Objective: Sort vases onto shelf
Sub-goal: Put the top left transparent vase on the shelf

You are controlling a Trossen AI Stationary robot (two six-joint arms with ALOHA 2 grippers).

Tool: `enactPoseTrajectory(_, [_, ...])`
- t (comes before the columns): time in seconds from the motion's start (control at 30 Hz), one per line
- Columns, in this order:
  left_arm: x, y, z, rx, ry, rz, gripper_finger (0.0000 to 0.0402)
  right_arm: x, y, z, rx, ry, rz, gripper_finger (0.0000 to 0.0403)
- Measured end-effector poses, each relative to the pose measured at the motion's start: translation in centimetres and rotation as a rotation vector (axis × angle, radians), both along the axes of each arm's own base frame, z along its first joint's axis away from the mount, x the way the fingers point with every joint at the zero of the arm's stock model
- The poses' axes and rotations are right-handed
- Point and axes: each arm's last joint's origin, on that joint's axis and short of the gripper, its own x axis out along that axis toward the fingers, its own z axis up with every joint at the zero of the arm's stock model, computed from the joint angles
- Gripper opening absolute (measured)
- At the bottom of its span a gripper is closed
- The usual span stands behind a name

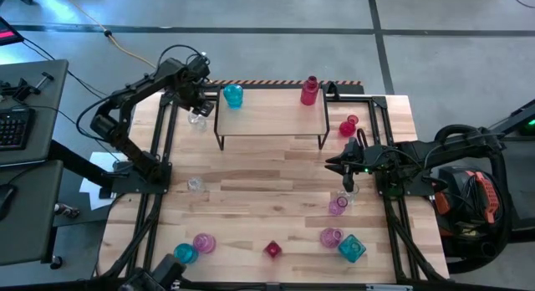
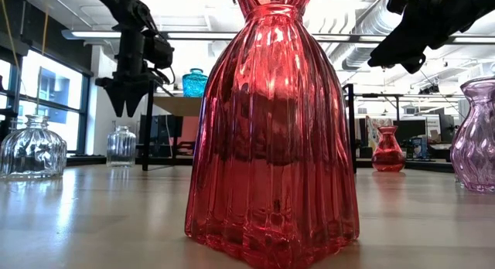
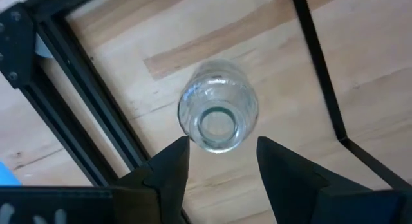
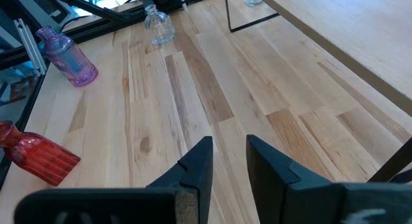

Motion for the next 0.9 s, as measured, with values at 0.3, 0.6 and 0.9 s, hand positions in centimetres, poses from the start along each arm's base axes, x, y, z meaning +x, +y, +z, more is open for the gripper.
enactPoseTrajectory(0.3, [-0.1, 0.3, -0.7, -0.044, 0.024, 0.015, 0.0195, 0.0, 0.0, 0.0, 0.000, 0.000, 0.000, 0.0074])
enactPoseTrajectory(0.6, [0.3, 0.6, -1.7, -0.093, 0.023, -0.001, 0.0195, 0.0, 0.0, 0.0, 0.000, 0.000, 0.000, 0.0074])
enactPoseTrajectory(0.9, [-0.2, 1.0, -1.8, -0.094, 0.029, 0.017, 0.0195, 0.0, 0.0, 0.0, 0.000, 0.000, 0.000, 0.0074])
